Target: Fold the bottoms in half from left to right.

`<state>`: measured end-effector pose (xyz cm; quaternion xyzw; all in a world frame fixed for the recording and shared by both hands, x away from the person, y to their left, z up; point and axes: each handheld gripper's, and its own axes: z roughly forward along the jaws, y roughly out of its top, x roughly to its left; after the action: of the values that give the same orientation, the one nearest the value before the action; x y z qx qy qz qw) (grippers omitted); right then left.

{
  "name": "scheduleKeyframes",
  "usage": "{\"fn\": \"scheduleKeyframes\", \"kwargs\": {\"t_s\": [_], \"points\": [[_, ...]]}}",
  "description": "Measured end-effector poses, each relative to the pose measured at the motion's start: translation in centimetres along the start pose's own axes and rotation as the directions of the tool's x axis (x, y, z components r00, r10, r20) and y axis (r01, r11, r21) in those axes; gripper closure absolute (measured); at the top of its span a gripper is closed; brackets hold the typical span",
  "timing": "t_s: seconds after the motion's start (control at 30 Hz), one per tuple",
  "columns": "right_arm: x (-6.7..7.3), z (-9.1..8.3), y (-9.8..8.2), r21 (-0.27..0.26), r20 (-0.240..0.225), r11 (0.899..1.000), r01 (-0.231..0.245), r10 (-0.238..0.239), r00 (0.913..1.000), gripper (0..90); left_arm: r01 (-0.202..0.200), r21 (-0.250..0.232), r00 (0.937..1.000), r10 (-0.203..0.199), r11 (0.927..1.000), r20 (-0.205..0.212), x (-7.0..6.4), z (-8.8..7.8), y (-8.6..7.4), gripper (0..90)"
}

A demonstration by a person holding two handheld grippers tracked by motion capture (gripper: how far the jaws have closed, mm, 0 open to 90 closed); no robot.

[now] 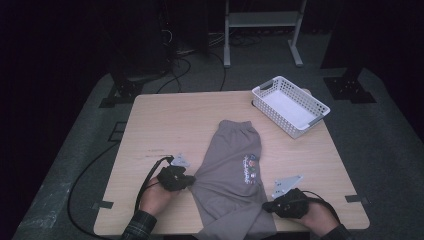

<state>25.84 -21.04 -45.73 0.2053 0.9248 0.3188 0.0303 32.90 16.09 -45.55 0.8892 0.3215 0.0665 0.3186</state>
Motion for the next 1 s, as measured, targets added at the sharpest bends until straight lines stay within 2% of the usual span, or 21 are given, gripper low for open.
{"fn": "scheduleKeyframes", "kwargs": {"t_s": [0.07, 0.2, 0.27, 0.3, 0.37, 0.5, 0.57, 0.63, 0.8, 0.87, 1.0], "points": [[-0.6, -0.7, 0.3, -0.069, 0.003, 0.997, -0.04, 0.041, 0.9992, 62.8, 0.01, -0.006, 0.9999, -0.01, 0.9999, 0.013, 0.1, 0.0, 0.0, 81.8], [-2.5, -1.6, 2.4, -0.19, 0.095, 0.978, -0.087, 0.106, 0.9898, 49.5, 0.009, 0.005, 0.9998, -0.009, 0.9999, 0.018, 0.1, 0.4, -0.2, 73.3], [-3.8, -1.4, 3.5, -0.214, 0.131, 0.971, -0.107, 0.137, 0.9819, 48.0, 0.008, 0.005, 0.9999, -0.008, 1.0, 0.014, 0.0, 0.4, -0.2, 70.9], [-5.0, -1.1, 4.2, -0.238, 0.143, 0.963, -0.124, 0.161, 0.9766, 47.3, 0.007, 0.008, 0.9999, -0.007, 0.9999, 0.01, 0.0, 0.4, -0.1, 69.6], [-6.7, -0.5, 5.2, -0.253, 0.151, 0.954, -0.162, 0.204, 0.9673, 45.4, 0.002, 0.006, 1.0, -0.002, 1.0, 0.008, -0.2, 0.5, -0.2, 68.6], [-9.7, 1.5, 7.5, -0.231, 0.199, 0.955, -0.186, 0.233, 0.9518, 40.7, 0.001, 0.005, 1.0, -0.001, 1.0, 0.007, -0.2, 0.5, -0.1, 68.4], [-10.8, 2.7, 8.6, -0.229, 0.188, 0.952, -0.201, 0.246, 0.951, 37.8, -0.005, 0.006, 1.0, 0.005, 1.0, 0.005, -0.2, 0.5, -0.1, 68.4], [-11.3, 3.9, 10.1, -0.217, 0.195, 0.954, -0.207, 0.25, 0.9484, 36.6, -0.012, 0.015, 0.9999, 0.012, 0.9998, 0.001, -0.3, 0.5, 0.0, 68.4], [-11.9, 7.1, 14.1, -0.186, 0.173, 0.96, -0.209, 0.241, 0.9549, 36.6, -0.012, 0.017, 0.9999, 0.012, 0.9998, -0.003, -0.4, 0.6, 0.0, 68.2], [-12.1, 8.3, 15.4, -0.18, 0.17, 0.96, -0.213, 0.244, 0.9547, 37.5, -0.012, 0.019, 0.9999, 0.012, 0.9998, -0.001, -0.4, 0.5, 0.0, 68.2], [-12.8, 11.2, 17.6, -0.124, 0.18, 0.965, -0.232, 0.252, 0.9508, 37.5, -0.018, 0.023, 0.9998, 0.018, 0.9996, -0.001, -0.4, 0.5, 0.1, 68.3]]}}
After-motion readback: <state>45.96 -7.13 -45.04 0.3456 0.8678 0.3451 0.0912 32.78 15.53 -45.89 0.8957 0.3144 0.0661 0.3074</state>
